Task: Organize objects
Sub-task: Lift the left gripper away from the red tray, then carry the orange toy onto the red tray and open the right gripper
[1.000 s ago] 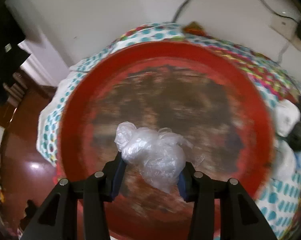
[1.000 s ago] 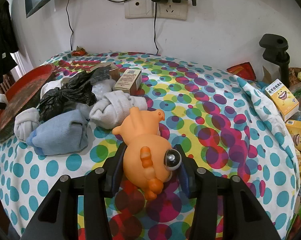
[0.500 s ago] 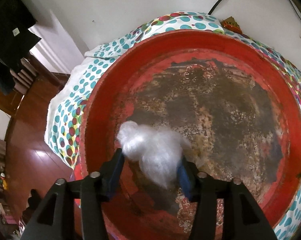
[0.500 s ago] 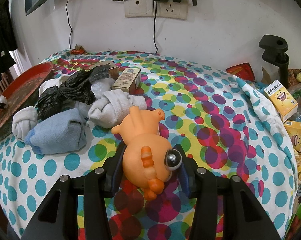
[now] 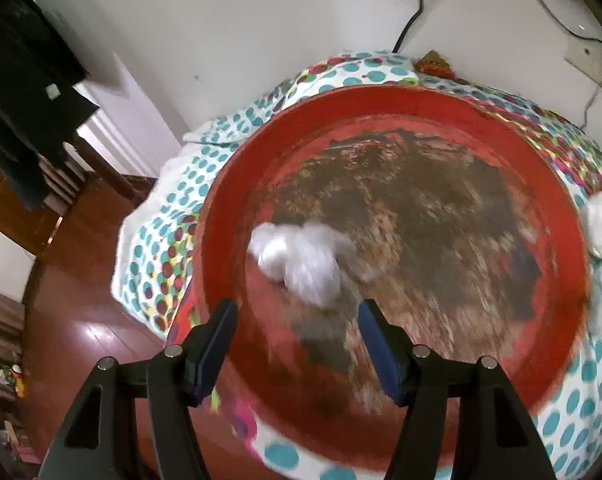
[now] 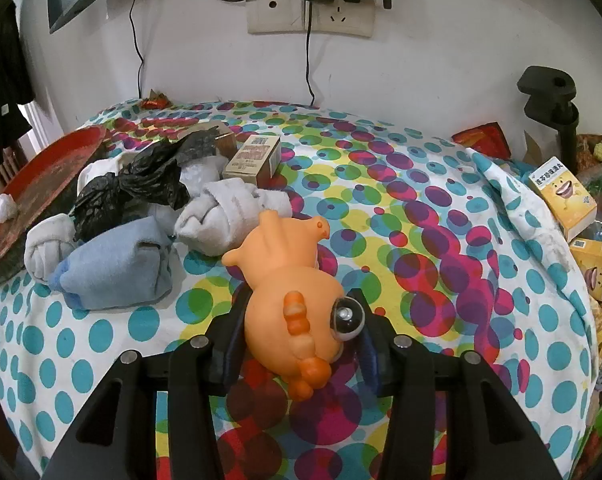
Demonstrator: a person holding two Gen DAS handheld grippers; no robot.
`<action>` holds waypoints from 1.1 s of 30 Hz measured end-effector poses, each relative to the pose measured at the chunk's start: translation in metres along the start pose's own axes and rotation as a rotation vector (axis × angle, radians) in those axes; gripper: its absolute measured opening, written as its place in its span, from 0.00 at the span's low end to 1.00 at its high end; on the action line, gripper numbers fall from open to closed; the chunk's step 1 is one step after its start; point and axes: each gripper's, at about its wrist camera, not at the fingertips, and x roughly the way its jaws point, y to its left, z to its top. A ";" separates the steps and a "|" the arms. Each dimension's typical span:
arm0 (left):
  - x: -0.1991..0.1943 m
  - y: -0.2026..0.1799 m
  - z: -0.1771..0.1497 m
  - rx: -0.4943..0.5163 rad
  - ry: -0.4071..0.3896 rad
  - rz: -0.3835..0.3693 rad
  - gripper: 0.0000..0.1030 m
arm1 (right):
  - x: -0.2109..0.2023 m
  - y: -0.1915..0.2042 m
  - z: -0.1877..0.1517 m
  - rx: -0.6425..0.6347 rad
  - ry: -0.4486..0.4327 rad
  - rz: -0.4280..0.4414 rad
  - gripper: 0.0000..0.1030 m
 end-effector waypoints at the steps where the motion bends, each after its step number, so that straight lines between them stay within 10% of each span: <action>1: -0.008 -0.004 -0.007 0.002 -0.022 -0.004 0.63 | -0.001 -0.001 0.000 0.001 -0.004 0.002 0.42; 18: -0.061 -0.032 -0.098 0.051 -0.150 -0.101 0.63 | -0.042 -0.007 -0.013 0.135 -0.063 -0.029 0.42; 33: -0.054 0.016 -0.098 -0.012 -0.134 -0.048 0.63 | -0.041 0.190 0.075 -0.070 -0.039 0.218 0.42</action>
